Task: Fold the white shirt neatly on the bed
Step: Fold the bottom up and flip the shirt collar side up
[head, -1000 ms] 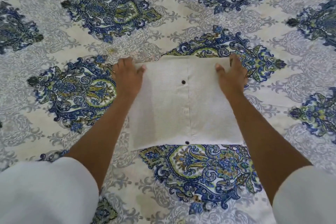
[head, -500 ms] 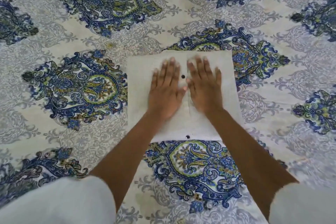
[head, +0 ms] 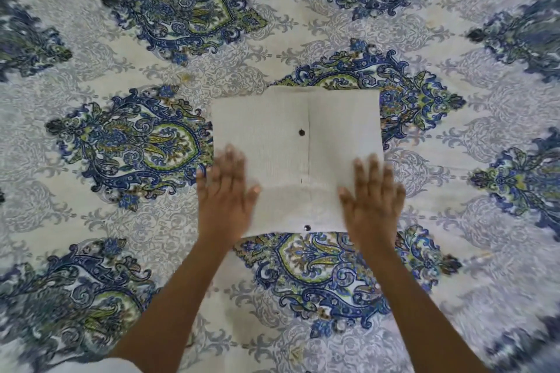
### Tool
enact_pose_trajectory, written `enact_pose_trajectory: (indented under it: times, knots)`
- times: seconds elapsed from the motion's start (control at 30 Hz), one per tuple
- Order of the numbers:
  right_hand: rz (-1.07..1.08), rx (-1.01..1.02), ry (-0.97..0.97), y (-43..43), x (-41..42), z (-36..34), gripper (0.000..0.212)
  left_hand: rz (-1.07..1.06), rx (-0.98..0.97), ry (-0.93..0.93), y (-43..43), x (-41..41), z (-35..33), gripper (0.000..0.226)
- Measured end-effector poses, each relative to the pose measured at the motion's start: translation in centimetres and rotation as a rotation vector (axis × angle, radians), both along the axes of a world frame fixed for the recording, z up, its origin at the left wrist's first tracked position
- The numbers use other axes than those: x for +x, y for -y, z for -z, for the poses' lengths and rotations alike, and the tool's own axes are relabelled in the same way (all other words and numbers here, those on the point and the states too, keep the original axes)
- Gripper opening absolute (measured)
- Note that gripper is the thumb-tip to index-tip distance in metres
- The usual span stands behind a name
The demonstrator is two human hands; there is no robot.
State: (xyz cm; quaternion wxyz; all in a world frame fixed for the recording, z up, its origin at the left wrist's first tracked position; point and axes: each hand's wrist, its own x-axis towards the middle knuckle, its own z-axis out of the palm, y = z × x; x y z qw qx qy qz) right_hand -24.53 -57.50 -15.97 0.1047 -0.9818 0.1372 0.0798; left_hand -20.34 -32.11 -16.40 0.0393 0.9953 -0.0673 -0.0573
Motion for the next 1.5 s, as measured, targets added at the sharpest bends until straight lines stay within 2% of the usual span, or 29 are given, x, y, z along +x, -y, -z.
enact_pose_trajectory:
  times: [0.07, 0.1, 0.17, 0.23, 0.3, 0.4, 0.5, 0.53, 0.57, 0.6, 0.63, 0.8, 0.87, 0.9, 0.97, 1.0, 1.07, 1.1, 1.17, 1.23, 1.27, 1.3, 1.33, 1.37, 1.43, 1.5]
  knots:
    - [0.268, 0.167, 0.048, 1.4, 0.5, -1.3, 0.077, -0.214, -0.164, -0.003, -1.5, -0.2, -1.1, 0.073]
    - [0.353, 0.280, 0.074, 1.6, 1.3, -1.9, 0.077, -0.321, -0.324, 0.001, -1.5, -0.2, -1.8, 0.071]
    - [0.378, 0.442, 0.108, 1.7, 2.8, -3.0, 0.067, -0.493, -0.724, -0.035, -0.8, 0.0, -2.7, 0.063]
    - [0.434, 0.636, 0.095, 2.0, 4.3, -4.0, 0.056, -0.695, -0.974, -0.124, -0.3, 0.8, -3.3, 0.052]
    - [0.556, 0.836, 0.008, 2.5, 5.7, -5.3, 0.048, -0.864, -1.063, -0.246, -0.2, 2.2, -4.2, 0.036]
    - [0.641, 1.037, -0.136, 3.7, 6.8, -6.5, 0.043, -0.915, -1.232, -0.466, -0.9, 3.7, -5.3, 0.011]
    - [0.698, 1.369, -0.225, 4.1, 6.9, -6.7, 0.072, -0.840, -1.324, -0.609, -1.4, 4.2, -5.8, 0.013]
    - [0.693, 1.411, -0.244, 4.0, 6.9, -6.7, 0.063, -0.816, -1.336, -0.616, -1.6, 4.3, -5.6, 0.014]
    - [0.677, 1.420, -0.258, 4.0, 7.0, -6.8, 0.043, -0.804, -1.354, -0.605, -1.6, 4.3, -5.6, 0.015]
    - [0.673, 1.414, -0.249, 3.8, 7.2, -7.1, 0.024, -0.809, -1.378, -0.591, -1.5, 4.3, -5.7, 0.014]
    - [0.664, 1.399, -0.213, 3.7, 7.5, -7.6, 0.015, -0.823, -1.408, -0.580, -1.4, 4.1, -5.8, 0.015]
    - [0.431, 1.273, 0.063, 4.0, 8.9, -15.1, 0.017, -0.813, -1.616, -0.597, 1.0, 2.9, -7.3, 0.021]
    - [0.277, 1.160, 0.188, 4.1, 9.1, -19.8, 0.016, -0.778, -1.624, -0.670, 2.8, 2.8, -7.9, 0.036]
    - [0.178, 1.057, 0.239, 3.9, 9.0, -22.2, 0.015, -0.770, -1.592, -0.692, 4.1, 2.7, -8.6, 0.042]
    - [-0.057, 0.723, 0.306, 2.6, 8.2, -26.1, 0.016, -0.753, -1.557, -0.679, 6.8, 2.5, -10.2, 0.048]
    - [-0.165, 0.525, 0.330, 1.7, 7.7, -27.6, 0.022, -0.751, -1.608, -0.664, 7.9, 2.2, -11.0, 0.047]
    - [-0.285, 0.170, 0.289, -0.6, 6.2, -29.2, 0.032, -0.753, -1.879, -0.700, 9.1, 1.1, -12.7, 0.038]
    - [-0.330, 0.035, 0.279, -1.8, 5.0, -29.0, 0.034, -0.701, -2.040, -0.756, 9.1, 0.1, -13.5, 0.032]
    - [-0.462, -0.169, 0.299, -4.7, 1.8, -26.7, 0.035, -0.628, -2.262, -0.830, 7.8, -2.4, -13.8, 0.038]
    - [-0.539, -0.242, 0.250, -7.2, -1.8, -22.7, 0.026, -0.627, -2.436, -0.907, 5.4, -5.2, -12.3, 0.044]
    - [-0.566, -0.235, 0.184, -8.3, -3.6, -20.5, 0.024, -0.633, -2.459, -0.910, 4.3, -6.6, -11.5, 0.042]
    - [-0.594, -0.216, 0.079, -9.5, -5.4, -17.8, 0.031, -0.681, -2.459, -0.886, 3.2, -8.1, -10.7, 0.040]
    - [-0.631, -0.211, -0.022, -10.5, -7.1, -15.1, 0.039, -0.802, -2.423, -0.875, 1.9, -9.4, -9.6, 0.040]
    - [-0.657, -0.194, -0.120, -11.3, -8.7, -12.7, 0.046, -0.904, -2.385, -0.920, 0.7, -10.5, -8.6, 0.043]
    - [-0.672, -0.139, -0.276, -12.6, -11.3, -9.0, 0.060, -1.053, -2.427, -1.053, -1.6, -13.6, -6.0, 0.054]
    - [-0.703, -0.119, -0.294, -13.3, -12.6, -7.1, 0.063, -1.242, -2.248, -0.937, -3.2, -15.4, -4.2, 0.058]
